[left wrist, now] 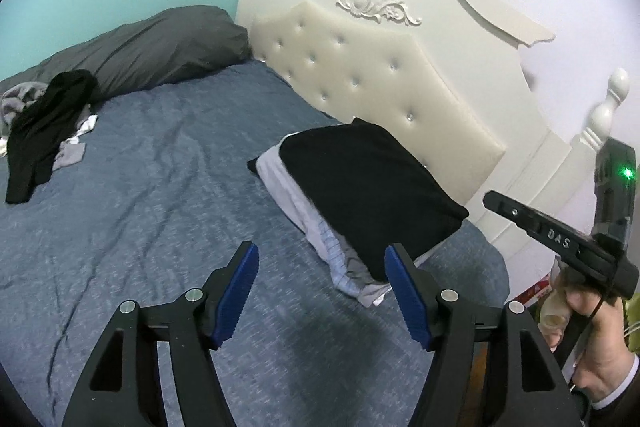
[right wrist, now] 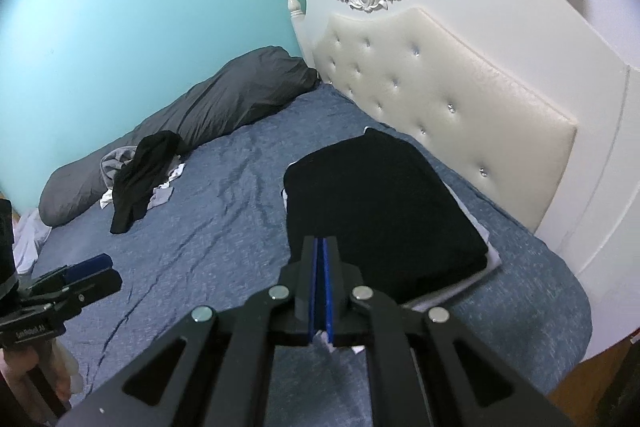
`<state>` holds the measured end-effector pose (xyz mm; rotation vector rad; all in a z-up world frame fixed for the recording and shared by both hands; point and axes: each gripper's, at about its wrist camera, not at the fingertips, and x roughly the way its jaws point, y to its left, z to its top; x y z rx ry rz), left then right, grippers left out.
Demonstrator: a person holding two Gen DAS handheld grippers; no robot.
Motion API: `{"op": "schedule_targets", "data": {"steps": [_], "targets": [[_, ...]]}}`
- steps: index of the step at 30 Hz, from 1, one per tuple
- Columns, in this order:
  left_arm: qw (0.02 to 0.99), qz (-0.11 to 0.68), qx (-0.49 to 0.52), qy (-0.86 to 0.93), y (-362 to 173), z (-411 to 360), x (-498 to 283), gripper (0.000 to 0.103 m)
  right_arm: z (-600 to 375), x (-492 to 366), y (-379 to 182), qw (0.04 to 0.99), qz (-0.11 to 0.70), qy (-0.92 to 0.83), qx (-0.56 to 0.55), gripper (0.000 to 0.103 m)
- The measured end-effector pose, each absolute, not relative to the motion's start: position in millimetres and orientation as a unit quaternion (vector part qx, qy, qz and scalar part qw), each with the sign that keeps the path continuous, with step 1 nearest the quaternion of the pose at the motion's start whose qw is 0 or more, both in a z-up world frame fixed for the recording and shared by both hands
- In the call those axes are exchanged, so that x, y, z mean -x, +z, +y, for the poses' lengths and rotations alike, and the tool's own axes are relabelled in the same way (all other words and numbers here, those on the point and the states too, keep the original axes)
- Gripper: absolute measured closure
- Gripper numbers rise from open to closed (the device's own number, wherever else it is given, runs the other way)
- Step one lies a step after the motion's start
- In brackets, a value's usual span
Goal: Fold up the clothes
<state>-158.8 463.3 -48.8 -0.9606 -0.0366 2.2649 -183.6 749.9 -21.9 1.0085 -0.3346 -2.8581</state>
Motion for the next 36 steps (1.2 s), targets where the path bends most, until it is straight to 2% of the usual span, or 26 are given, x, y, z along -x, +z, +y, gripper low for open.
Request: {"op": "schedule_targets", "data": {"steps": [6, 7, 9, 11, 13, 15, 17, 19, 23, 28, 32, 36], "targets": [[0.335, -0.01, 0.361, 0.87, -41, 444, 143, 0.032, 733, 162, -15, 0.038, -0.111, -0.935, -0.333, 0.099], [0.337, -0.01, 0.362, 0.869, -41, 442, 140, 0.031, 731, 159, -14, 0.037, -0.11, -0.936, -0.334, 0.099], [0.336, -0.008, 0.36, 0.87, -39, 438, 136, 0.022, 726, 152, -13, 0.033, -0.109, -0.936, -0.334, 0.098], [0.334, -0.006, 0.355, 0.873, -37, 434, 131, 0.022, 724, 146, -13, 0.031, -0.113, -0.935, -0.334, 0.096], [0.336, -0.008, 0.354, 0.872, -33, 430, 128, 0.022, 721, 139, -11, 0.026, -0.114, -0.936, -0.332, 0.09], [0.337, -0.007, 0.351, 0.873, -28, 426, 124, 0.022, 719, 133, -10, 0.032, -0.113, -0.936, -0.332, 0.063], [0.337, -0.003, 0.346, 0.875, -23, 422, 120, 0.022, 715, 124, -8, 0.036, -0.115, -0.936, -0.329, 0.054], [0.338, -0.003, 0.344, 0.876, -19, 418, 116, 0.02, 713, 118, -6, 0.032, -0.117, -0.937, -0.327, 0.053], [0.342, -0.008, 0.341, 0.876, -12, 411, 107, 0.013, 709, 104, -3, 0.025, -0.122, -0.937, -0.325, 0.039], [0.344, -0.004, 0.336, 0.877, -5, 403, 96, 0.012, 706, 88, 1, 0.015, -0.126, -0.939, -0.321, 0.033], [0.345, -0.002, 0.335, 0.877, -2, 400, 87, 0.002, 704, 76, 3, 0.02, -0.135, -0.939, -0.316, 0.026], [0.343, 0.004, 0.329, 0.88, -1, 397, 78, 0.0, 699, 65, 4, 0.01, -0.125, -0.941, -0.315, 0.02]]}}
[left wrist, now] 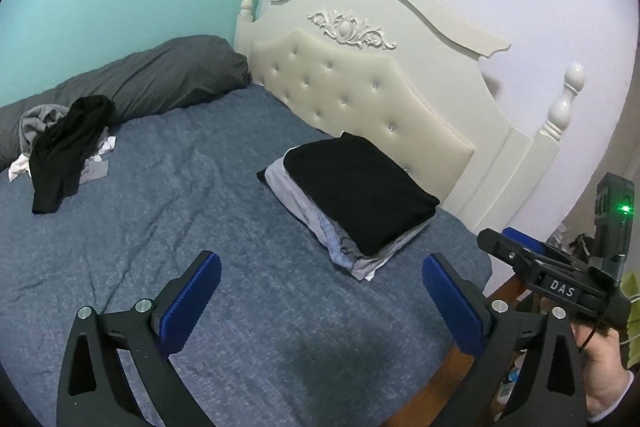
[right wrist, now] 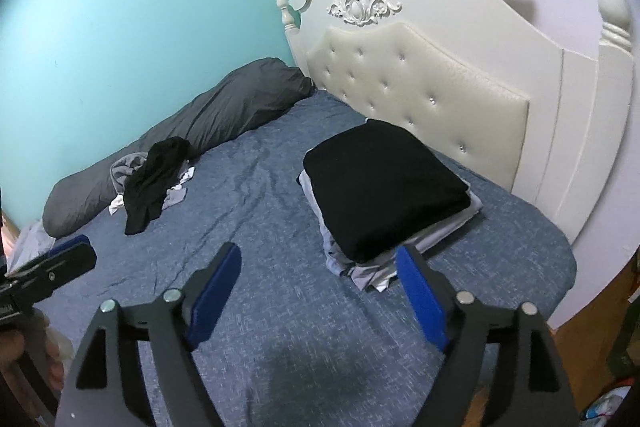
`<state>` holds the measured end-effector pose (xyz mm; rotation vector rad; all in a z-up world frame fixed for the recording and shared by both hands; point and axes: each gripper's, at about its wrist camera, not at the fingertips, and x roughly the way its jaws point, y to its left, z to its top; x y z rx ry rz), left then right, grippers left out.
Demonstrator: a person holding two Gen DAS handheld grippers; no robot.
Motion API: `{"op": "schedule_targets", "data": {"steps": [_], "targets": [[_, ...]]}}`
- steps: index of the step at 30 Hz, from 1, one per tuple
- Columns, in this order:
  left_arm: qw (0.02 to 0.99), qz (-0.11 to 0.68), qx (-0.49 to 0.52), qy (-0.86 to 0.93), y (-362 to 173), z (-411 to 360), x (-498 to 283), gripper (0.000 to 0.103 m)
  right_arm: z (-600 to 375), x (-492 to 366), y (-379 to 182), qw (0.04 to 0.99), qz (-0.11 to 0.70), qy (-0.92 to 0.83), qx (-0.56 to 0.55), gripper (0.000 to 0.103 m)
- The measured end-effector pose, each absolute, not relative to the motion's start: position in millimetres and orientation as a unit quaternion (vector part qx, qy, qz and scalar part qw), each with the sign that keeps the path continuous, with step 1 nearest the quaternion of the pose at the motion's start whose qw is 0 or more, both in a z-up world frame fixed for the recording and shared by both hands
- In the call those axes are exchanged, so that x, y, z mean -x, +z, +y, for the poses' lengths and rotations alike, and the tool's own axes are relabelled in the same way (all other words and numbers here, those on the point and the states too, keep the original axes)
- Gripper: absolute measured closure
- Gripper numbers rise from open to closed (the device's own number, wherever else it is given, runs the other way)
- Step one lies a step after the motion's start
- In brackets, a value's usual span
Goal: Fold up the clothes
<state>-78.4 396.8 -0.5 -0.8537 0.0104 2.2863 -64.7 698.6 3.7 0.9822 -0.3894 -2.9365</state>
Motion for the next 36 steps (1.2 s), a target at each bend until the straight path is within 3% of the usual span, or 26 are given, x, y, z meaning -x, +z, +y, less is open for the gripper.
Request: {"op": "schedule_targets", "data": {"steps": [12, 36], "targets": [[0.332, 0.019, 0.331, 0.883, -2, 382, 62, 0.0, 684, 33, 11, 0.007, -0.12, -0.943, -0.311, 0.009], [0.336, 0.034, 0.325, 0.883, -2, 355, 25, 0.0, 662, -21, 5, 0.006, -0.124, -0.936, -0.329, 0.008]]}}
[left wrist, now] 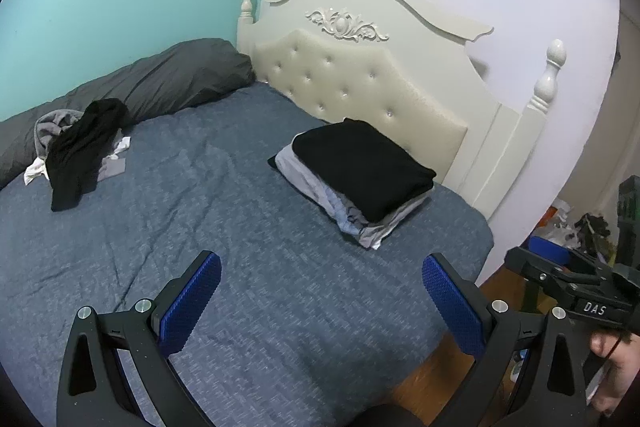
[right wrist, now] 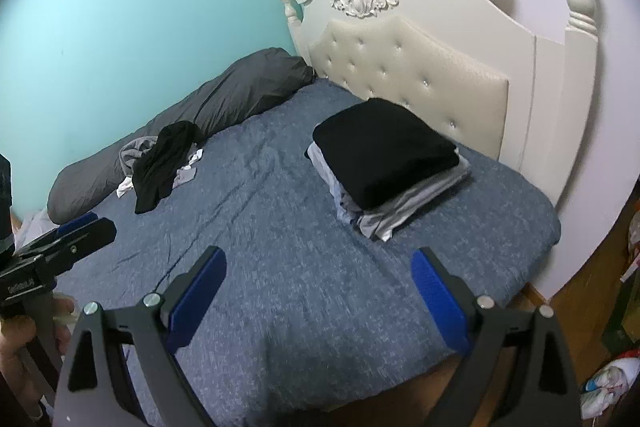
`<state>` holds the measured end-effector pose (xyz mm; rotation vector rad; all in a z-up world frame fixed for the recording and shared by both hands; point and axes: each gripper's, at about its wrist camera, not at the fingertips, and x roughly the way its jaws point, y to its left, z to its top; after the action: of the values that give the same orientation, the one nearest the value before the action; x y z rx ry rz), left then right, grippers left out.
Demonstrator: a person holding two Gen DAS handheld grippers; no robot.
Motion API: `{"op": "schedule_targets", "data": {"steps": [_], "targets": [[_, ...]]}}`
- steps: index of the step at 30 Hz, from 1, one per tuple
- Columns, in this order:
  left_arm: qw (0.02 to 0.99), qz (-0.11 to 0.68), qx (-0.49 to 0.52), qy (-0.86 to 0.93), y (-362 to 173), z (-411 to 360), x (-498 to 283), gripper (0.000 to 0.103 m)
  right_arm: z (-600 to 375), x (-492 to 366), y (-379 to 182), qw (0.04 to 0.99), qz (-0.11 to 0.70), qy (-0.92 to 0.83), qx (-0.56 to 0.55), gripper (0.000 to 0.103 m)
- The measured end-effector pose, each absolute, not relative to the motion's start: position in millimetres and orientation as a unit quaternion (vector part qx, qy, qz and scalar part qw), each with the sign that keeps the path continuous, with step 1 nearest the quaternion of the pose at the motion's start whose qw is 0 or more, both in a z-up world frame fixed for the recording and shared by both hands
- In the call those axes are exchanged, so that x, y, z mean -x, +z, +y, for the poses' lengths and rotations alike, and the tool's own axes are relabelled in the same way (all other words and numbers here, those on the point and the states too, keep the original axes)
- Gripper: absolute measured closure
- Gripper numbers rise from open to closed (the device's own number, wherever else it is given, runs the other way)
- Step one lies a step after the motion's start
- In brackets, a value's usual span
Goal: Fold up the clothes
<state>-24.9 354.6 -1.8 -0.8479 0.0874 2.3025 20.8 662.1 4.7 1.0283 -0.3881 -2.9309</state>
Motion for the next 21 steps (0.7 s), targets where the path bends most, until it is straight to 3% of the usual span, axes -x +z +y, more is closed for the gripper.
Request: {"op": "schedule_targets", "data": {"steps": [21], "targets": [[0.328, 0.036, 0.316, 0.89, -8, 332, 6, 0.0, 650, -49, -4, 0.0, -0.11, -0.936, -0.333, 0.008]]}}
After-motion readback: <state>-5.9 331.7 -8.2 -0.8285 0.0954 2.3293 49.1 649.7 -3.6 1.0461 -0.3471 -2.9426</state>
